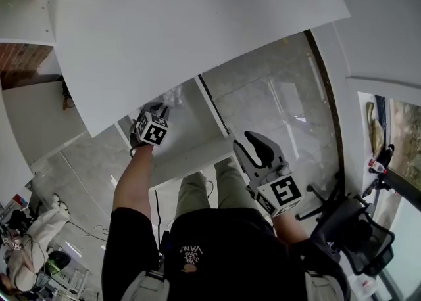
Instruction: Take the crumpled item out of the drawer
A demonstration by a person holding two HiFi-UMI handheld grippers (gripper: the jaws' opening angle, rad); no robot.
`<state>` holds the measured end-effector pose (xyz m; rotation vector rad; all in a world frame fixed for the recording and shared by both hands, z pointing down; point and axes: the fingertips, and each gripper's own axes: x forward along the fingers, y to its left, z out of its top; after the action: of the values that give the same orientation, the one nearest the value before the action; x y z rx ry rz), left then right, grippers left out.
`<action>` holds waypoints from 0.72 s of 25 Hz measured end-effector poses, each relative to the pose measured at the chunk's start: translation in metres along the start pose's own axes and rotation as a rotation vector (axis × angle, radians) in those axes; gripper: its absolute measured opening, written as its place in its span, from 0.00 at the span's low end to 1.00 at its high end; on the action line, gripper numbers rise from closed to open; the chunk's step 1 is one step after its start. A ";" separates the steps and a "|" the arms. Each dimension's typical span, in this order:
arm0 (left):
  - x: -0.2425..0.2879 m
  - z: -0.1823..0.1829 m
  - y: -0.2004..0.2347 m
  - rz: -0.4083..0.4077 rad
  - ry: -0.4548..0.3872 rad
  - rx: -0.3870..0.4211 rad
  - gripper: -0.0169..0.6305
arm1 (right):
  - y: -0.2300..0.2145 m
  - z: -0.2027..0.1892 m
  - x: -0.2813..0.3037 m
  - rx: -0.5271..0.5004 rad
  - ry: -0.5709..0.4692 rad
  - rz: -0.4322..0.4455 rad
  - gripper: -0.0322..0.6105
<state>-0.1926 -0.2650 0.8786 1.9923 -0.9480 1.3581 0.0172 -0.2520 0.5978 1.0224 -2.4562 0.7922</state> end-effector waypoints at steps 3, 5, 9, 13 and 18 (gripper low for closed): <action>0.000 0.000 0.000 0.006 0.001 -0.001 0.11 | -0.001 -0.001 0.000 0.002 0.001 -0.005 0.24; -0.001 0.000 0.000 0.011 0.001 -0.010 0.10 | 0.000 -0.001 -0.002 0.002 0.001 -0.005 0.24; -0.007 -0.001 -0.002 0.015 0.008 -0.004 0.08 | 0.003 -0.003 -0.008 -0.004 -0.003 -0.009 0.24; -0.013 -0.003 -0.005 0.009 0.012 -0.001 0.07 | 0.007 -0.002 -0.011 -0.006 -0.006 -0.004 0.24; -0.022 -0.004 -0.012 0.006 0.016 0.033 0.06 | 0.014 0.001 -0.015 -0.007 -0.021 -0.001 0.24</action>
<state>-0.1908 -0.2491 0.8585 2.0013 -0.9305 1.3989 0.0174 -0.2363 0.5844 1.0337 -2.4743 0.7760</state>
